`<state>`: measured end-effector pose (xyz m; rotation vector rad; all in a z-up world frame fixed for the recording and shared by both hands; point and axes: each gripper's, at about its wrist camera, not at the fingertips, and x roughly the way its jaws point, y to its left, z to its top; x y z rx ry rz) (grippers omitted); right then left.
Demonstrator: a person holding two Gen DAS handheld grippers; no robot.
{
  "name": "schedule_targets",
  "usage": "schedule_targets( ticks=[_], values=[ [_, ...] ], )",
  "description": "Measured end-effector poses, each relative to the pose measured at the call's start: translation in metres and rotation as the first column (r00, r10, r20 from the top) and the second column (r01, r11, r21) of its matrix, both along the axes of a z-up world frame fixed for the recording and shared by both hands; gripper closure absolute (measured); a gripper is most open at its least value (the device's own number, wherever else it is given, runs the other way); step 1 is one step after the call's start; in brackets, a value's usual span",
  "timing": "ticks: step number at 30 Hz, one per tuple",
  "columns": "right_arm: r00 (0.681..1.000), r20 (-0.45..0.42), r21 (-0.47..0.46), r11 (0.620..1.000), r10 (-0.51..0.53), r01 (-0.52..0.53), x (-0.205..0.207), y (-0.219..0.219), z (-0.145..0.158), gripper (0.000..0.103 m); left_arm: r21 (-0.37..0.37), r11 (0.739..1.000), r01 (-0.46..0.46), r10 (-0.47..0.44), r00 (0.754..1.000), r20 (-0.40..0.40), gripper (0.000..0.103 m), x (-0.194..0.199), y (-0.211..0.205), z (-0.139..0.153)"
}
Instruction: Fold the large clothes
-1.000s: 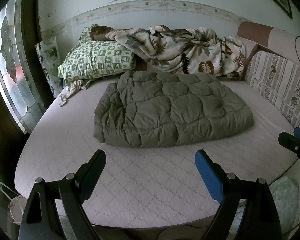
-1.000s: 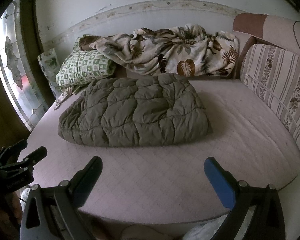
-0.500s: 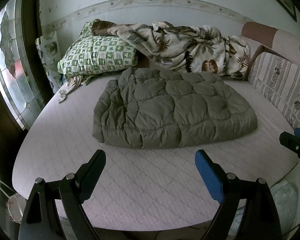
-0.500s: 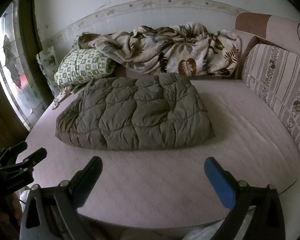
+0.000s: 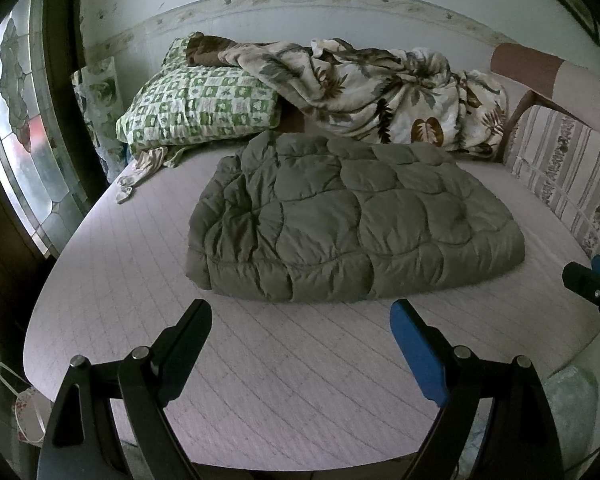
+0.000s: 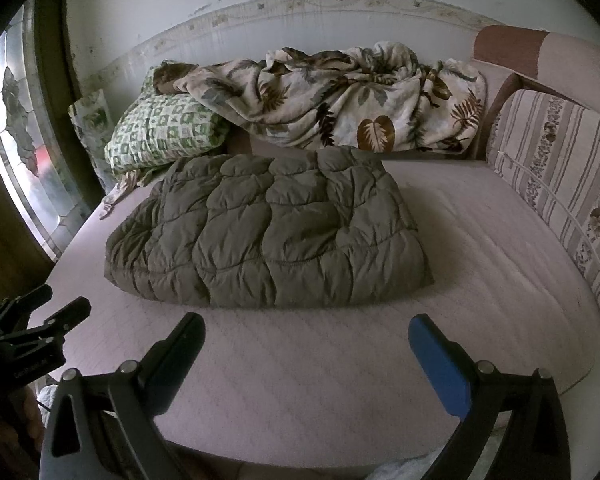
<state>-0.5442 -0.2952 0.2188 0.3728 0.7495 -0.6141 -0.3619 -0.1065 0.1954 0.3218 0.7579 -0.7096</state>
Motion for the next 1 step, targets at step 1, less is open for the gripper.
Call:
schedule_targets(
  ticks=[1],
  values=[
    [1.000, -0.002, 0.002, 1.000, 0.002, -0.002, 0.0014, -0.0009, -0.0013, 0.000, 0.004, 1.000, -0.005, 0.005, 1.000, -0.003, 0.012, 0.0021, -0.0008, -0.0016]
  ],
)
